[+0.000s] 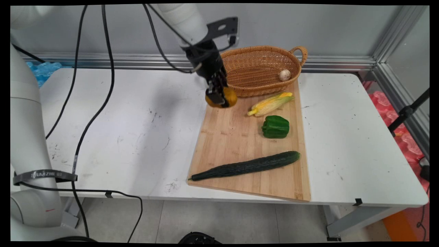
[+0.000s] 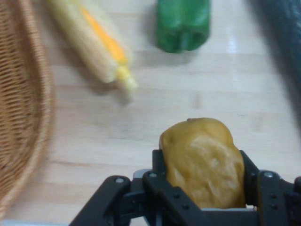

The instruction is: Place the picked object on the cutting board

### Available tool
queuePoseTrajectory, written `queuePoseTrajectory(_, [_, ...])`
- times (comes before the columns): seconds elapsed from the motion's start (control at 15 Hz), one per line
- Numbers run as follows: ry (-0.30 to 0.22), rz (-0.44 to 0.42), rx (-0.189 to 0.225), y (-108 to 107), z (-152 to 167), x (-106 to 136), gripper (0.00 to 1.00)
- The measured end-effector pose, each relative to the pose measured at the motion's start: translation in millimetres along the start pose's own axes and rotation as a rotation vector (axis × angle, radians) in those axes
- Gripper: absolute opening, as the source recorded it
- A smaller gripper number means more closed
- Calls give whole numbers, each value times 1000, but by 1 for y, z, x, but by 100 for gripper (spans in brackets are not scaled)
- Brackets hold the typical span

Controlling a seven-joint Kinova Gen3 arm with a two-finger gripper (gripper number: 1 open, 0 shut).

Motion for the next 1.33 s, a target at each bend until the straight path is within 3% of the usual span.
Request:
queuePoseTrajectory(0.67, [-5, 155, -64, 14, 87, -8, 0])
queuePoseTrajectory(1.07, [8, 173, -83, 14, 127, -8, 0])
queuePoseTrajectory(1.13, [11, 174, -84, 14, 132, -8, 100])
queuePoseTrajectory(1.33, [25, 173, -81, 13, 135, -9, 100])
